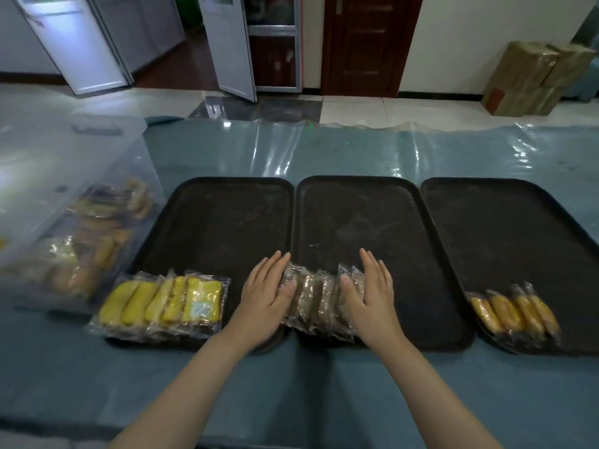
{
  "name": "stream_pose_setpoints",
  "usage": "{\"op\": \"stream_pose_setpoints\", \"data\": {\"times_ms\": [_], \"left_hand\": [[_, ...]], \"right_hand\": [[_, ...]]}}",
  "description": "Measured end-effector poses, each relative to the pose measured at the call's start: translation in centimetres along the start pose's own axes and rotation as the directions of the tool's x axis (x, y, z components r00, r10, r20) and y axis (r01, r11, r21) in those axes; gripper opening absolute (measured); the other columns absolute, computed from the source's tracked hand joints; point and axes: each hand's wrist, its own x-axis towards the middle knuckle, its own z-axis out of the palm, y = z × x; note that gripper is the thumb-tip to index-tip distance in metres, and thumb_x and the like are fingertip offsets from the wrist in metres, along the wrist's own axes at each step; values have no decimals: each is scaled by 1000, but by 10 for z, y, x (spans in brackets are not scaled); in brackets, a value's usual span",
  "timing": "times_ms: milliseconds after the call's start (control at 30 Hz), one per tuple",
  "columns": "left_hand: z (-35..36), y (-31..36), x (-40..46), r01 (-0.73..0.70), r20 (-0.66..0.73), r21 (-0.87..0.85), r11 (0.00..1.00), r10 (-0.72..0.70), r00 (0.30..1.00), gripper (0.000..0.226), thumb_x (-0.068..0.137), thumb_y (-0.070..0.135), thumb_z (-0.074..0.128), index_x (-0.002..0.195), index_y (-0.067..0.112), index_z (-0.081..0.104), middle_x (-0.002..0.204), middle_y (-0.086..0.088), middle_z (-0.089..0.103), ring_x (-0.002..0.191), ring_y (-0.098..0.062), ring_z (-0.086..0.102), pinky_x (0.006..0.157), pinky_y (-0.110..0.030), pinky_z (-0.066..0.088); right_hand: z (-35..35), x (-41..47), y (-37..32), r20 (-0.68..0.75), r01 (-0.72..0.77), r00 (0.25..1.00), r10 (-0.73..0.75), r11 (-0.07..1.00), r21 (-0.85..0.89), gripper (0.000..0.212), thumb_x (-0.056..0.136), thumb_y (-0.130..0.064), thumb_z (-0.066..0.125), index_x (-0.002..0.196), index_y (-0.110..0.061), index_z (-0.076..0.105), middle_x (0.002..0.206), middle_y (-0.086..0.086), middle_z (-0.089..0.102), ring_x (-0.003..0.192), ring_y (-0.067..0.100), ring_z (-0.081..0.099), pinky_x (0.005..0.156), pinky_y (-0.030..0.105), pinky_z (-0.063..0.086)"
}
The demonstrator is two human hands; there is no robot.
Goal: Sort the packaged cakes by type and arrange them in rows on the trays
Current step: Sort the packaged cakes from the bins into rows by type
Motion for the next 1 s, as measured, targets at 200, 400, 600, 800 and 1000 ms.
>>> {"op": "stream_pose_setpoints", "data": {"times_ms": [200,400,600,800,1000], "left_hand": [[-34,-23,-3,11,-91,-60,998,-17,996,56,101,46,34,154,29,26,160,14,20,148,-4,7,121,-27,7],[-53,-34,1,42,-161,-66,997,-53,986,53,103,41,39,153,29,28,160,12,23,148,-6,11,123,-29,10],[-90,-40,11,77,-244,-91,993,-97,965,50,104,32,42,152,27,31,158,11,25,146,-4,12,114,-18,6],[-142,-51,27,-14,-290,-115,993,-20,957,45,104,25,43,149,25,38,153,13,32,139,4,19,113,-17,13],[-217,-86,29,-47,-336,-117,992,5,942,41,103,28,46,143,30,42,148,14,39,139,0,29,116,-26,24]], "right_hand": [[22,4,-35,46,35,998,-35,999,15,65,101,-45,45,157,-27,18,164,-13,14,150,3,-4,121,30,6],[35,22,-59,144,75,986,-80,996,44,66,99,-51,44,157,-34,17,163,-16,12,146,-4,-5,123,43,16],[46,43,-93,207,85,973,-97,994,70,64,101,-48,43,157,-31,18,163,-11,14,150,5,-3,123,40,14],[75,60,-126,186,85,977,-102,992,97,62,101,-47,45,156,-31,21,161,-8,24,150,10,9,123,42,18],[127,69,-185,175,123,973,-150,980,154,58,100,-43,47,154,-32,27,158,-9,30,146,7,21,120,34,21]]}}
